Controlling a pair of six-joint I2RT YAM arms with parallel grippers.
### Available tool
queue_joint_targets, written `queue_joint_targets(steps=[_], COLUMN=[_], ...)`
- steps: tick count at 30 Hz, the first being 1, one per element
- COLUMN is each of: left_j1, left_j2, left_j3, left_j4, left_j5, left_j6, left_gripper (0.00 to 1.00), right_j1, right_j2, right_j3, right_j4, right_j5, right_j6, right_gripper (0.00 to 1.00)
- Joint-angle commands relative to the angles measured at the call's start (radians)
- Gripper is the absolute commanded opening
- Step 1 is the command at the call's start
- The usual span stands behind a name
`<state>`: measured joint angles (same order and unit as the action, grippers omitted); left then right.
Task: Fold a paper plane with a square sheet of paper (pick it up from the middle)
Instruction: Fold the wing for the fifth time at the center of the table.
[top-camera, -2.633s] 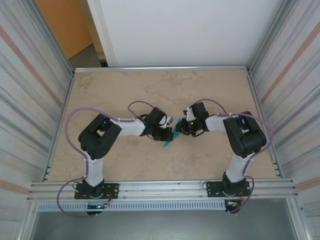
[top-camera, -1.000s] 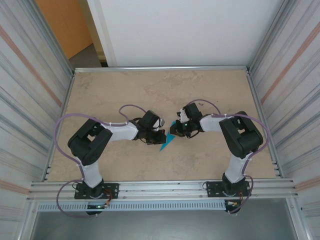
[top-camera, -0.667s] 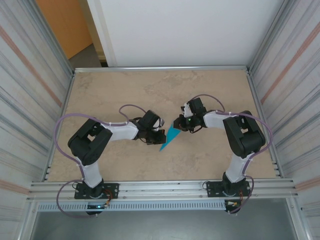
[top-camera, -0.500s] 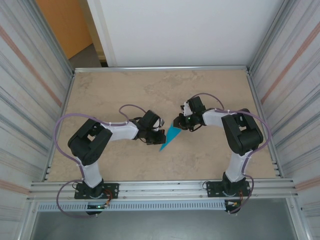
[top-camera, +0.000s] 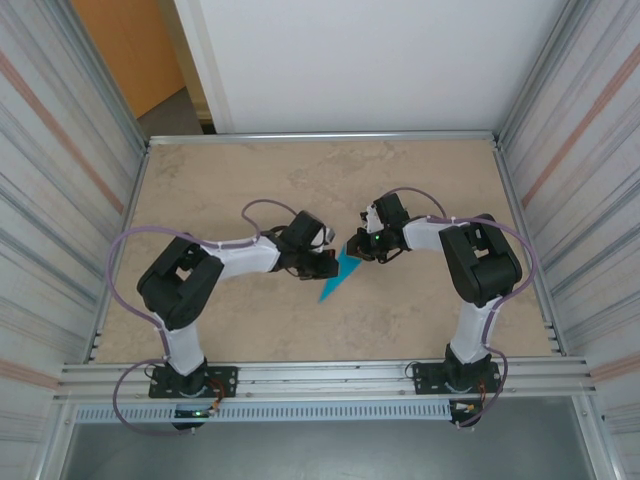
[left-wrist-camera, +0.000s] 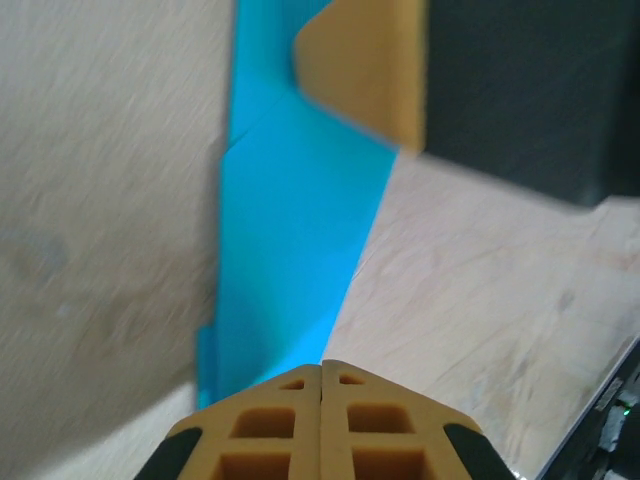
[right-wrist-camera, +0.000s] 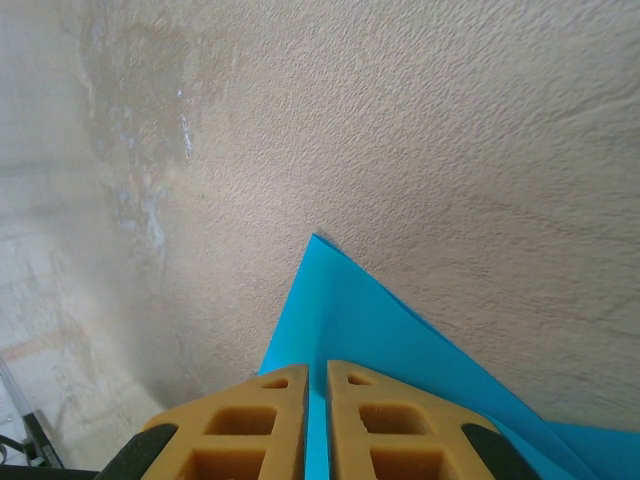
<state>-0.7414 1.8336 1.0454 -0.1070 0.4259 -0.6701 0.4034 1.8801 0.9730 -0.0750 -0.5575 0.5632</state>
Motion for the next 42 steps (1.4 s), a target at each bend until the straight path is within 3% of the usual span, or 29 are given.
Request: queue_joint_targets(steps=[1, 11, 29, 35, 42], left_j1=[-0.004, -0.001, 0.004, 0.005, 0.011], left_j2=[0.058, 0.107, 0.107, 0.113, 0.127], left_j3=[0.047, 0.048, 0.036, 0.03, -0.006], left_j4=[-0.02, -0.105, -0.115, -0.129, -0.16], left_j5=[-0.005, -0.054, -0.061, -0.061, -0.064], left_j6=[-0.004, -0.047, -0.062, -0.065, -0.057], left_gripper=[0.01, 0.0, 0.0, 0.0, 0.0], right_j1=[-0.008, -0.003, 0.064, 0.035, -0.089], right_j2=[0.024, -0.076, -0.105, -0.061, -0.018], right_j3=[-0.005, 0.049, -0.111, -0.12, -0.106], right_j4=[-0.015, -0.076, 0.005, 0.034, 0.081], right_j5=[0.02, 0.0, 0.028, 0.036, 0.025], right_j6=[-0.023, -0.051, 0.046, 0.04, 0.04], right_gripper=[0.14, 0.15, 0.06, 0.05, 0.06])
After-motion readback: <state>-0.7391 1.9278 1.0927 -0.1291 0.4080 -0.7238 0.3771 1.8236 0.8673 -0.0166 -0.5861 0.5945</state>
